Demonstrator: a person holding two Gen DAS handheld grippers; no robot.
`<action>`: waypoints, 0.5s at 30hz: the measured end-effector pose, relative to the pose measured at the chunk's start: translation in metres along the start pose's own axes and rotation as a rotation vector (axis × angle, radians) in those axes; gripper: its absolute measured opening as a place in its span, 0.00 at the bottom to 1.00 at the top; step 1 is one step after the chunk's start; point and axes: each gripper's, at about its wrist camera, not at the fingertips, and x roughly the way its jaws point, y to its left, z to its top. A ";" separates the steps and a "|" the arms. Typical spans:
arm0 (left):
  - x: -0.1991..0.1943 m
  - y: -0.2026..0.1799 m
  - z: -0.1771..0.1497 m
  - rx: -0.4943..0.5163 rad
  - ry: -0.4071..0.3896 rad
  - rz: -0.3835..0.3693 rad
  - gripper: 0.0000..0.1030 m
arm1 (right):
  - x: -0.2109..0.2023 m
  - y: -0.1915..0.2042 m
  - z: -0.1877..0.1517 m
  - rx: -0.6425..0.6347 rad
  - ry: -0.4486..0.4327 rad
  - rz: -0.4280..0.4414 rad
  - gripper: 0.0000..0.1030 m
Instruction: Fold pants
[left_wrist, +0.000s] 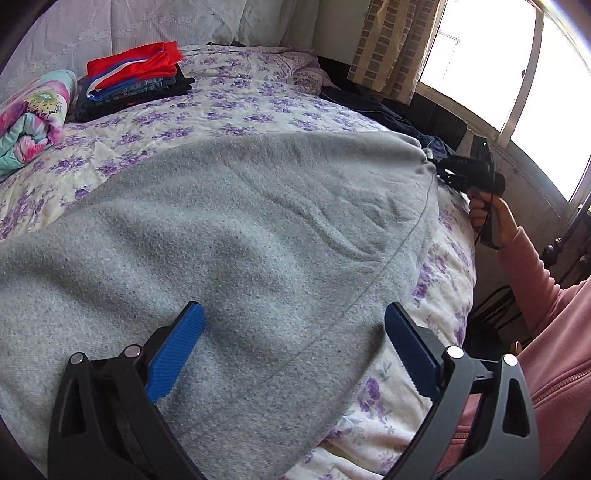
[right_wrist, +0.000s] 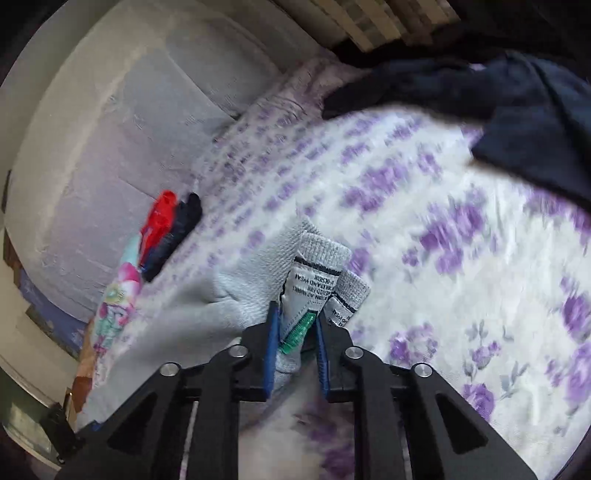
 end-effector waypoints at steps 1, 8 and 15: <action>-0.001 -0.001 0.000 -0.001 0.006 0.017 0.93 | -0.006 -0.004 -0.003 0.025 -0.027 0.037 0.23; -0.057 -0.020 -0.001 -0.015 -0.125 0.124 0.93 | -0.081 0.082 -0.014 -0.175 -0.154 0.007 0.47; -0.031 -0.005 -0.021 -0.061 0.006 0.235 0.93 | -0.026 0.240 -0.107 -0.621 0.098 0.371 0.45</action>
